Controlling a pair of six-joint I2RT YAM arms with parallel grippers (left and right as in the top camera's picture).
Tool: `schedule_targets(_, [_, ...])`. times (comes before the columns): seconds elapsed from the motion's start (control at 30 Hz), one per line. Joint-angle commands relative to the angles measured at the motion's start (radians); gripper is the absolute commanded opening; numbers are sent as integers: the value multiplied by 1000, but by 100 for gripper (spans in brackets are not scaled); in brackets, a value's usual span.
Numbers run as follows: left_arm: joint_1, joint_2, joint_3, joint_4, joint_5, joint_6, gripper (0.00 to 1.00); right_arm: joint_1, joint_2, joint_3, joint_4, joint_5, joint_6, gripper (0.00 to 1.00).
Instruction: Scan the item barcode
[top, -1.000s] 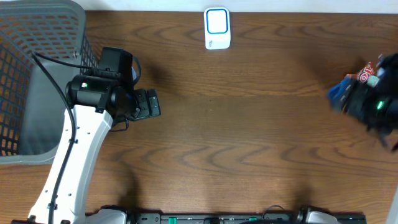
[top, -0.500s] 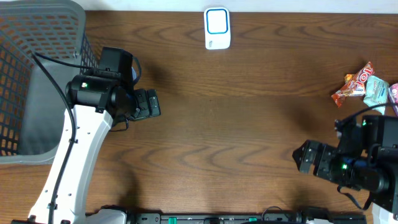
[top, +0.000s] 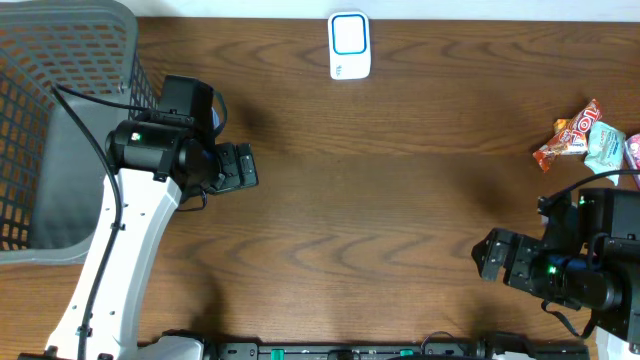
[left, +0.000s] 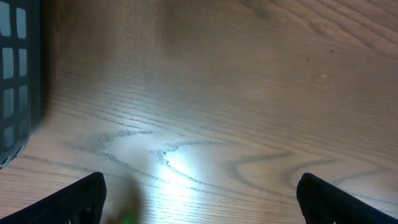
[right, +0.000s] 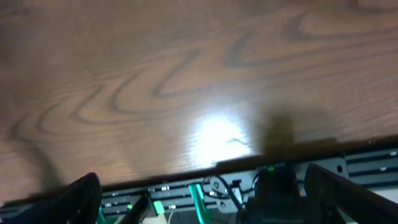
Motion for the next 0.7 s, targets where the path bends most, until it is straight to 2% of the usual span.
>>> schedule_targets(0.0, [-1,2,3,-5,-6,-12,98,7,-4,-13,71,6,-8,99])
schedule_targets(0.17, [-1,2,3,-4,-6,-12,98,45,-37,-117,356,-177,-182,99])
schedule_targets(0.3, [-1,2,3,-4,-6,-12,98,119,-134,-267,571,-212,-259,99])
schedule_targets(0.67, [-1,2,3,-4,-6,-12,98,147,-515,-761,1043,-213,-271,99])
